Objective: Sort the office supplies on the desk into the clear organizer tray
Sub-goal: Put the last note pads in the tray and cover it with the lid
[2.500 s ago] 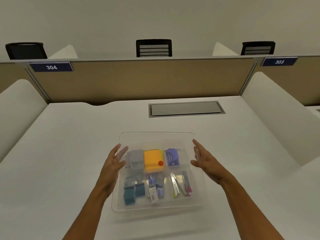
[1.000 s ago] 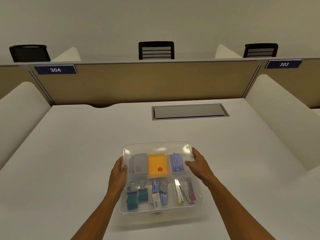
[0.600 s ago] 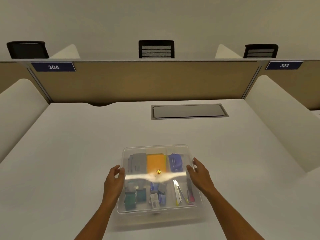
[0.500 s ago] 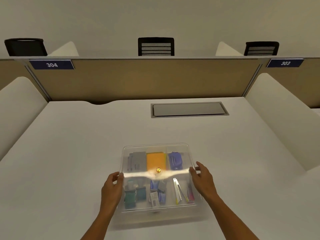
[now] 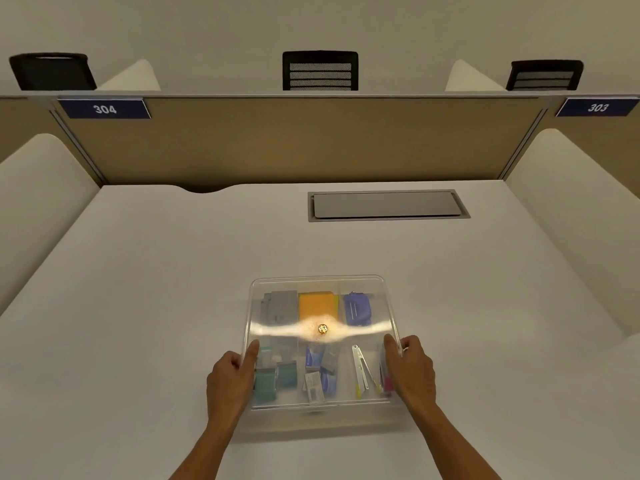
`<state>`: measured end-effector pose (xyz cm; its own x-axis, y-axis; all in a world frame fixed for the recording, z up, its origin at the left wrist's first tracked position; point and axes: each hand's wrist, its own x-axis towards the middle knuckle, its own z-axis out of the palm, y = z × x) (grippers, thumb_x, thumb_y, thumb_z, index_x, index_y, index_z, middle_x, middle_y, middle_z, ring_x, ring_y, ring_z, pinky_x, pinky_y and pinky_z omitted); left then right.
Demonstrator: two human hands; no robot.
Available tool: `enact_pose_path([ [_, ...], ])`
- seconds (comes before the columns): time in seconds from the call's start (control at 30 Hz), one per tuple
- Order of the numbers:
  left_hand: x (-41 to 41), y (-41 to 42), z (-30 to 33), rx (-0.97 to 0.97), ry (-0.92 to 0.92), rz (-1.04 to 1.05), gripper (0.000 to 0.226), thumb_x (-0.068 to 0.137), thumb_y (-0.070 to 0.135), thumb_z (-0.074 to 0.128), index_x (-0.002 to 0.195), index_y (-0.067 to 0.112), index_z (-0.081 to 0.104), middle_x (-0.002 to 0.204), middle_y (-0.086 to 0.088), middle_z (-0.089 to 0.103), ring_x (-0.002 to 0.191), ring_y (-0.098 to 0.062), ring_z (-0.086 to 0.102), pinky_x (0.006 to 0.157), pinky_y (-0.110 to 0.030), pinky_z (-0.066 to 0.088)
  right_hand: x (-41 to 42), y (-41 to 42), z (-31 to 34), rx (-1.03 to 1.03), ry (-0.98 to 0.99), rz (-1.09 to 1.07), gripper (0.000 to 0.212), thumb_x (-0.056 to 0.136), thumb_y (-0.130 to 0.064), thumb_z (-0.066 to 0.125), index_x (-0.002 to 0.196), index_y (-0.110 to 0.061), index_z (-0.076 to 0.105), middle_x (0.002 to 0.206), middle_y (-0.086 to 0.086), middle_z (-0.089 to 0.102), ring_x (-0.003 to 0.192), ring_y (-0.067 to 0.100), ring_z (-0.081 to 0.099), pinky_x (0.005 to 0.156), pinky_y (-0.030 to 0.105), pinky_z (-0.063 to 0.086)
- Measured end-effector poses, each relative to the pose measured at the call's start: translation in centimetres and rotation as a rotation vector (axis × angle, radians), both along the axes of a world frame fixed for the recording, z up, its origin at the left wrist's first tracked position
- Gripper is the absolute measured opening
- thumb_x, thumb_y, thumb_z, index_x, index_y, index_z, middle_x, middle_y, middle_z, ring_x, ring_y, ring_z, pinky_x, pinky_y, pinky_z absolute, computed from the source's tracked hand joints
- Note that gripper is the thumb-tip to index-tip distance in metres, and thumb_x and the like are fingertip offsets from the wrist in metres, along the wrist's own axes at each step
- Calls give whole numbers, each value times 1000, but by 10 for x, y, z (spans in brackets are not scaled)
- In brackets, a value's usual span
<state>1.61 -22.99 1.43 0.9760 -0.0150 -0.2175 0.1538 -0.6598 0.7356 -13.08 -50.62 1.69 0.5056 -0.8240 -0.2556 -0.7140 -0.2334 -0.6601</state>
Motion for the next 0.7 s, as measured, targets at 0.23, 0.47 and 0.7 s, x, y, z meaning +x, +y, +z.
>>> enact_pose_path([
  [0.23,-1,-3,-8,-34,64,35,62,79,68,46,60,9,52,55,-7,54,53,-18,52,51,-25,40,1,-2,-5,7,-12,-23,46,93,-57,45,72,-17,51,65,0,57,58,14,54,55,28,44],
  [0.47,3,-4,-10,-81,97,10,62,81,65,50,64,6,58,61,-10,62,60,-22,63,50,-26,43,1,-5,-12,82,-34,-38,56,90,-61,45,63,-12,52,55,0,50,51,13,49,53,32,43],
  [0.7,8,-5,-4,10,92,-102,62,80,70,39,69,13,61,65,-3,64,63,-18,63,53,-23,47,3,-5,-6,28,92,32,57,92,-65,32,75,-16,56,70,0,61,64,15,60,64,33,51],
])
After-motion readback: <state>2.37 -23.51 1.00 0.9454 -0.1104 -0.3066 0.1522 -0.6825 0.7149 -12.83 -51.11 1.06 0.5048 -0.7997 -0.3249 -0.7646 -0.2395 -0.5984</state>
